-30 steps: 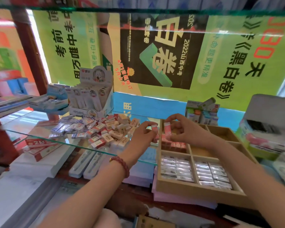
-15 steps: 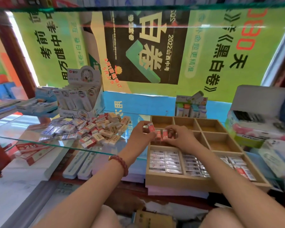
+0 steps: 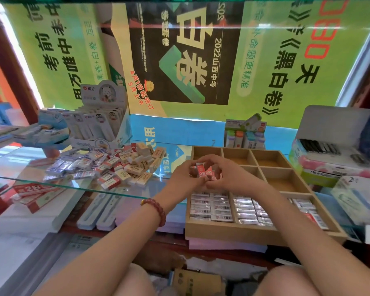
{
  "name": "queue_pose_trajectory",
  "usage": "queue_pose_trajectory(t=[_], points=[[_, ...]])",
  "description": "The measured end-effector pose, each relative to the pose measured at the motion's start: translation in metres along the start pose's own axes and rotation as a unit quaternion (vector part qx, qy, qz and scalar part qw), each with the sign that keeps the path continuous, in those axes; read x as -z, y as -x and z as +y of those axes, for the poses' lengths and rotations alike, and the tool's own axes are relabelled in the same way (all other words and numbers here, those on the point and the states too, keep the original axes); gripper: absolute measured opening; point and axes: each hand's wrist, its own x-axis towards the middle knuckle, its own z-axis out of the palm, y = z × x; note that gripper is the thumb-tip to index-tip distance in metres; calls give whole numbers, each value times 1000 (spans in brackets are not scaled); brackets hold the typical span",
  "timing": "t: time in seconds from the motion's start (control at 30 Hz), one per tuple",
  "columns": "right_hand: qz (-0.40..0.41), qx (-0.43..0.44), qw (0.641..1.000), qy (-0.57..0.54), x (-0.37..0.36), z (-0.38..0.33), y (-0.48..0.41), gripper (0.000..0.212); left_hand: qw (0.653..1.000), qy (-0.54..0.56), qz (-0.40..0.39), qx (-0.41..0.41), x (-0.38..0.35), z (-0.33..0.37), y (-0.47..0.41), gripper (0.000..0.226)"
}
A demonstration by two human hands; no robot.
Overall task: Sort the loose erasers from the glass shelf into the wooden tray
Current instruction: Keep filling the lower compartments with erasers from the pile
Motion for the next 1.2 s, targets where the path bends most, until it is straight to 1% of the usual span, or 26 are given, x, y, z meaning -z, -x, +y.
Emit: queue_pose_trajectory(t=[0.07,0.13,0.2,0.27,0.37,0.53,0.63,0.7,0.73,0.83,0.9,0.97,1.03,1.07,1.1,1.13,1.2], points=[[25,-4,999,21,1,5,-1,45,1000,8,-6,4,0,0,0,58],[68,-20,997,37,4,12,-4,40,1000,22,-12,3,0,1,2,64],[123,-40,989,71,5,20,-6,40,1000,31,1,-2,1,1,2,58],[156,-75,979,111,4,27,-9,44,999,33,23,7,1,1,1,49],[137,-118,965,189,2,30,-12,51,999,23,31,22,0,-1,-1,40],[91,-148,961,215,-3,32,-17,54,999,13,35,11,1,-3,-5,36],[76,-163,962,208,-3,33,-17,67,999,6,35,4,2,-7,-7,34],[75,-165,967,180,1,31,-15,74,999,0,45,-4,5,-11,-10,32],[90,-161,971,155,4,30,-13,72,998,-5,54,-7,7,-14,-12,30],[168,-137,973,78,16,27,-7,54,994,-37,101,-24,17,-26,-25,33],[193,-124,972,56,22,27,-2,46,986,-104,123,-29,26,-35,-37,36],[191,-114,974,45,22,26,1,41,975,-196,100,-26,33,-42,-53,41],[177,-103,978,44,20,25,1,37,952,-305,33,-19,37,-49,-72,52],[169,-96,980,43,20,25,1,36,941,-339,4,-20,37,-51,-81,57],[162,-87,982,42,19,25,0,35,936,-350,-13,-23,35,-53,-90,61],[155,-78,984,43,19,25,-1,34,940,-341,-20,-23,32,-56,-99,63],[142,-68,986,47,18,27,-1,32,953,-301,-12,-31,20,-60,-109,59]])
